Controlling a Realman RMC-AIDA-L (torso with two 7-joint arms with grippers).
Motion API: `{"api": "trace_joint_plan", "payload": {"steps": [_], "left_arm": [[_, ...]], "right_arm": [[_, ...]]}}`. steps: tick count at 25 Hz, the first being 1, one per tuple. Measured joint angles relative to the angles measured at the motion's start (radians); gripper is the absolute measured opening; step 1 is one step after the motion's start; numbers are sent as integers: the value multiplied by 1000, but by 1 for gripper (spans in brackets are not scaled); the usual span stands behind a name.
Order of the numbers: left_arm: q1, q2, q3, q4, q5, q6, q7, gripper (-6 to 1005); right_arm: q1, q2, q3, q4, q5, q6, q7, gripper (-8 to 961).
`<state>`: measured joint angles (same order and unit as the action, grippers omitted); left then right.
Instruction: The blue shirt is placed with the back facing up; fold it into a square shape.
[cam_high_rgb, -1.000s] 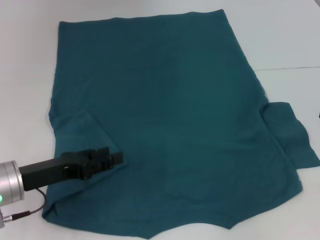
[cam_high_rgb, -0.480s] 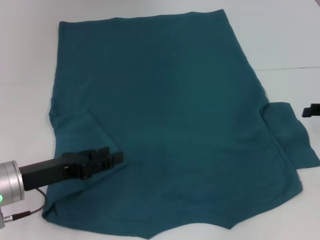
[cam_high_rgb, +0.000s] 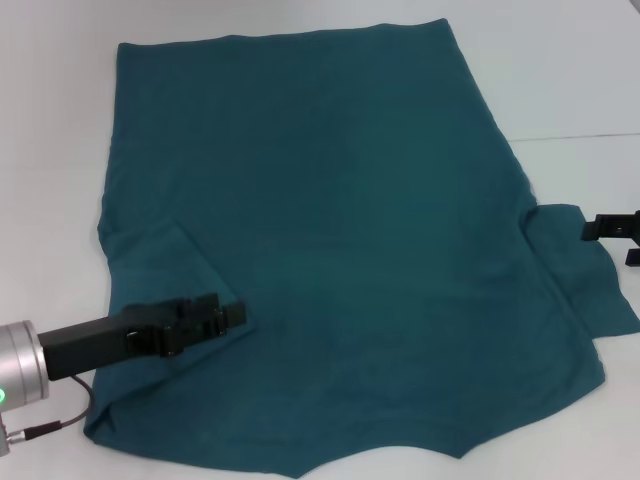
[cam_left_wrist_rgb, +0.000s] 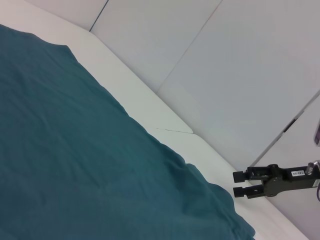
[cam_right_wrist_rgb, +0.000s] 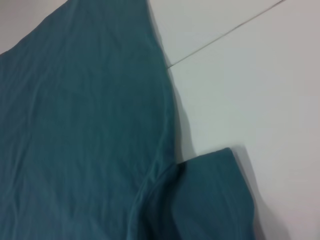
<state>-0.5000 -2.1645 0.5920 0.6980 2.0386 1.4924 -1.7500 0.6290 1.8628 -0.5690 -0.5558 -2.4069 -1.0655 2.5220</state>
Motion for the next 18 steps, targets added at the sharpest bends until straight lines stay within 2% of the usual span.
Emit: {"api": "trace_joint_plan", "payload": {"steps": [8, 18], "left_arm": [[-6, 0, 2, -2, 0, -2, 0, 599], [-9, 0, 0, -4, 0, -5, 0, 600]], "right_arm": [[1, 13, 6, 1, 6, 17, -13, 855], [6, 15, 1, 28, 4, 43, -15, 847]]}}
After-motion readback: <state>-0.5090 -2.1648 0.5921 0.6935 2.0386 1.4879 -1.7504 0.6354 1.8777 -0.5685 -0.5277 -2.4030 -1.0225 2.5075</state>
